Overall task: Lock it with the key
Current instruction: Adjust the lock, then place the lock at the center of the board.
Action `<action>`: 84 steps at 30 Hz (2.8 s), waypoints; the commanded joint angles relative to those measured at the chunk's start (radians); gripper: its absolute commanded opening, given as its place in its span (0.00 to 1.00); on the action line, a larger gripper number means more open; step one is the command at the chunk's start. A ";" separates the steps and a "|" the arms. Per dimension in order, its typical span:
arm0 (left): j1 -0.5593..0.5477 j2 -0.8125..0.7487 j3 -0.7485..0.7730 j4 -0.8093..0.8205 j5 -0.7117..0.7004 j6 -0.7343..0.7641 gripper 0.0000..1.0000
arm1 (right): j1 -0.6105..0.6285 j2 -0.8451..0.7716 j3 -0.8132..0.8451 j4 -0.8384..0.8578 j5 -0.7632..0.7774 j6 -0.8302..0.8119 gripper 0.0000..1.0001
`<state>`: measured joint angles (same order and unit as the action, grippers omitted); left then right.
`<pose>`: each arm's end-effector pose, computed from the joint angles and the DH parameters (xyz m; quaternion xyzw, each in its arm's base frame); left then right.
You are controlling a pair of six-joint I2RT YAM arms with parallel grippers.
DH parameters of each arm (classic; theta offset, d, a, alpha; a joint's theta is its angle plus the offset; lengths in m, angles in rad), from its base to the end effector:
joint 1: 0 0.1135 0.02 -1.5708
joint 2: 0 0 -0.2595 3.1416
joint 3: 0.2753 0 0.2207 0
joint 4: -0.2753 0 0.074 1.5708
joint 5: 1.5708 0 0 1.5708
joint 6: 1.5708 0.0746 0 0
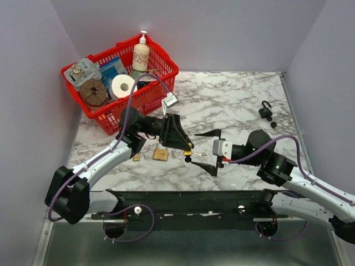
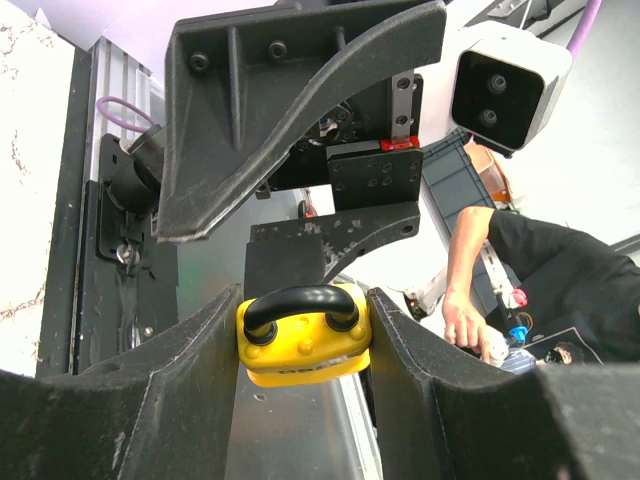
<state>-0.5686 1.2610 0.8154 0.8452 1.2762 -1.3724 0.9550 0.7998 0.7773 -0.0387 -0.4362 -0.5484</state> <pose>0.1693 -0.1929 0.3605 0.2832 0.6028 -0.7383 0.1065 0.0864 0.1767 0.3462 -0.5939 0.4183 0.2894 0.6233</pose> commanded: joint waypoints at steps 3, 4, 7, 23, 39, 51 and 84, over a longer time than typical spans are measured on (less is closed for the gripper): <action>-0.001 0.009 0.013 0.140 -0.008 -0.056 0.00 | 0.013 0.026 0.048 0.060 -0.052 -0.019 1.00; -0.002 0.011 0.013 0.146 -0.011 -0.057 0.00 | 0.014 0.030 0.050 0.066 -0.055 -0.018 1.00; -0.002 0.018 0.016 0.149 -0.018 -0.063 0.00 | 0.027 0.039 0.050 0.092 -0.047 -0.010 1.00; -0.001 0.018 0.002 0.149 -0.017 -0.065 0.00 | 0.039 0.019 0.040 0.142 -0.003 0.004 0.68; -0.019 -0.006 0.007 0.049 -0.029 0.030 0.00 | 0.041 0.041 0.073 0.128 0.066 0.133 0.46; -0.022 -0.034 -0.027 -0.055 -0.083 0.099 0.00 | 0.041 0.062 0.088 0.200 0.270 0.228 0.45; -0.139 0.363 0.458 -1.525 -1.057 0.762 0.00 | -0.275 -0.051 0.020 -0.358 0.369 0.383 1.00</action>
<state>-0.7036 1.5352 1.2083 -0.5430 0.4114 -0.6048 0.7940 0.7090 0.7441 -0.2974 -0.0570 -0.2092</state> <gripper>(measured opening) 0.556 0.997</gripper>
